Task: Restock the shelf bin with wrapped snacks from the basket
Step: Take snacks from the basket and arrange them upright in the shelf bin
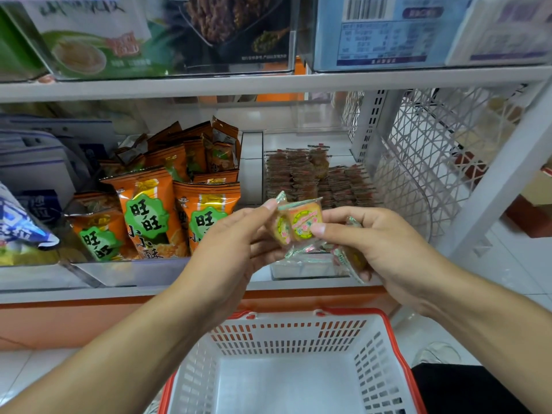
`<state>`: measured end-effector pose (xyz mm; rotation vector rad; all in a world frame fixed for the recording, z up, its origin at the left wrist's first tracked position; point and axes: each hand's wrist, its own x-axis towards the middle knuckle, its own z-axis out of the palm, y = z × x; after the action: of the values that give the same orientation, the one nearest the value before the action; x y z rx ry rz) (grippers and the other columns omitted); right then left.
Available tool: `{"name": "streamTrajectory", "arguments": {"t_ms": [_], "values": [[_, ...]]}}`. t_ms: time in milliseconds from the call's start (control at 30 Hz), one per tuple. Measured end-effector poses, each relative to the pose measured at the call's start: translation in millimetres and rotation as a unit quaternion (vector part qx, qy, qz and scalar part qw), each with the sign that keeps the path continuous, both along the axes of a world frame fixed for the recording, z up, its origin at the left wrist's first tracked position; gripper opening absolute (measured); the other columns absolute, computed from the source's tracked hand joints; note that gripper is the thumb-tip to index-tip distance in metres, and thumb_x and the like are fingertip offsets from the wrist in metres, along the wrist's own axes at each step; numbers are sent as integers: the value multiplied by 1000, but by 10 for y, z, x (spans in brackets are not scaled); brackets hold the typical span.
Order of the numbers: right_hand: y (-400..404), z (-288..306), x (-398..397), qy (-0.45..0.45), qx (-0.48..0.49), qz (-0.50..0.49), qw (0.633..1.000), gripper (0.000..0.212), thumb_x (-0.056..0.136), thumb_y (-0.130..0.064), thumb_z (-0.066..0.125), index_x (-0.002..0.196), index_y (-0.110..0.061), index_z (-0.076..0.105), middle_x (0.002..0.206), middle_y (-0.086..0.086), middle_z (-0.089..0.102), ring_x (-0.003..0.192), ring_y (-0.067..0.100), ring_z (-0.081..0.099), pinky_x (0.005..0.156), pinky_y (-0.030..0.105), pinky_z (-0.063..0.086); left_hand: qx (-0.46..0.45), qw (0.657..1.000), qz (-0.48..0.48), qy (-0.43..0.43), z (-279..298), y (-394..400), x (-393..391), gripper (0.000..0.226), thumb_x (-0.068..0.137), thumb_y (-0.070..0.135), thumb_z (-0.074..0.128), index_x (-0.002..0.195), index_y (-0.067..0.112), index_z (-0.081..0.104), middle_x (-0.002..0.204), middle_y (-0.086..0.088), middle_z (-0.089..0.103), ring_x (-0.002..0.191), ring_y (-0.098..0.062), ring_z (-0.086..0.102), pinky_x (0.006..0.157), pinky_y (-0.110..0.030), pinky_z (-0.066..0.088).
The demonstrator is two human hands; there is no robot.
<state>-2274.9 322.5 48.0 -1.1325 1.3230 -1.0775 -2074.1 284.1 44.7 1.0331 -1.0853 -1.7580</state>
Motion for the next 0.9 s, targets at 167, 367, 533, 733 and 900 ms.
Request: {"name": "streamTrajectory", "arguments": {"t_ms": [167, 367, 533, 733, 900], "values": [[-48, 26, -82, -22, -6, -40, 999, 17, 81, -29, 79, 97, -24, 78, 78, 16, 66, 54, 22, 43, 35, 18, 31, 23, 998, 46, 22, 19, -20, -6, 25, 103, 30, 57, 97, 10, 70, 84, -8, 78, 77, -14, 76, 66, -24, 61], [-16, 13, -52, 1, -36, 14, 999, 17, 84, -27, 78, 101, -27, 78, 79, 15, 74, 41, 13, 45, 37, 18, 33, 2, 1000, 10, 3, -12, 11, -39, 26, 102, 31, 56, 92, 12, 70, 87, -8, 78, 79, -14, 76, 68, -22, 60], [-2, 36, -20, 17, -33, 28, 999, 16, 88, -21, 75, 101, -30, 78, 81, 14, 75, 68, 33, 50, 36, 21, 35, -34, 998, -45, -19, -16, 29, -24, 28, 98, 41, 60, 99, 24, 82, 102, -8, 76, 89, -15, 70, 77, -26, 57], [-4, 108, -58, -4, -15, 36, 999, 25, 79, -15, 80, 100, -27, 77, 85, 11, 75, 61, 28, 44, 34, 19, 31, -46, 997, -66, -20, 26, 52, -57, 35, 92, 46, 56, 100, 25, 83, 104, -4, 79, 95, -12, 73, 80, -22, 58], [45, 109, -44, 91, -84, 81, 989, 37, 70, -8, 90, 93, -29, 71, 85, 0, 74, 62, 20, 63, 47, 25, 51, 1, 990, -123, -65, 1, 108, -77, 50, 98, 52, 53, 108, 10, 78, 105, -15, 78, 93, -25, 73, 81, -37, 63]]}}
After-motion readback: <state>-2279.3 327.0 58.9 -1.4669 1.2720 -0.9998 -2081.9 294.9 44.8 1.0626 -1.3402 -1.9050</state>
